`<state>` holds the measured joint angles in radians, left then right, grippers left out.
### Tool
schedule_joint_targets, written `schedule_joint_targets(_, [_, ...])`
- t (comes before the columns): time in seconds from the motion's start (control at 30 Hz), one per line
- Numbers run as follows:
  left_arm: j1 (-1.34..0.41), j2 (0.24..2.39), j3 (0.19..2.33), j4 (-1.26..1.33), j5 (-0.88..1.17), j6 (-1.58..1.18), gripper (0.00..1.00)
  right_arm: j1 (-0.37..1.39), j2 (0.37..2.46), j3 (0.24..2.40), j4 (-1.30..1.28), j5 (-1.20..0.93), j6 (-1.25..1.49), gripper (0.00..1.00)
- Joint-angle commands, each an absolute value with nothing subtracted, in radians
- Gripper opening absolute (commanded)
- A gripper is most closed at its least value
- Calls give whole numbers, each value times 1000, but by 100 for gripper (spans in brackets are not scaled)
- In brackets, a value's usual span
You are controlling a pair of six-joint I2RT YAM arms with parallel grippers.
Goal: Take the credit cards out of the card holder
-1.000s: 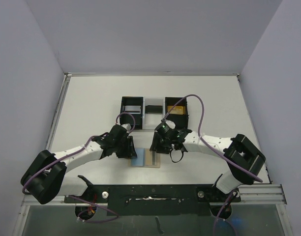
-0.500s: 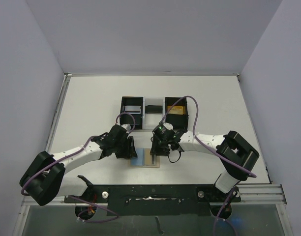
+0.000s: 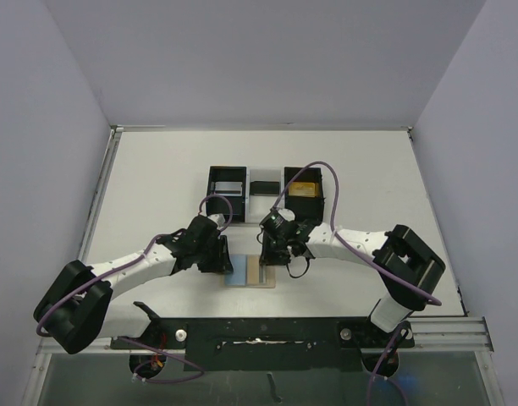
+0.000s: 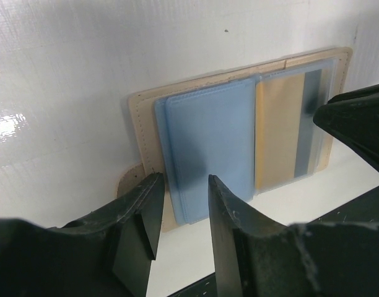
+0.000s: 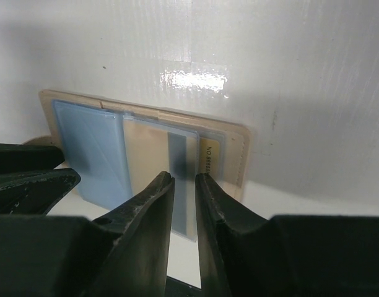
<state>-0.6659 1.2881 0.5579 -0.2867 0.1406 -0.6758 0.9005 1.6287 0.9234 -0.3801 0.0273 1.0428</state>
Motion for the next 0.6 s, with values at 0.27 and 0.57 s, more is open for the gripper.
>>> schedule_joint_targets(0.27, [-669,1286,549,-268,168,-670,31,913,1618,973,-377,44,1023,23])
schedule_joint_targets(0.57, [-670,1284,548,-258,170,-678,29,899,1537,880,-242,-36,1077,22])
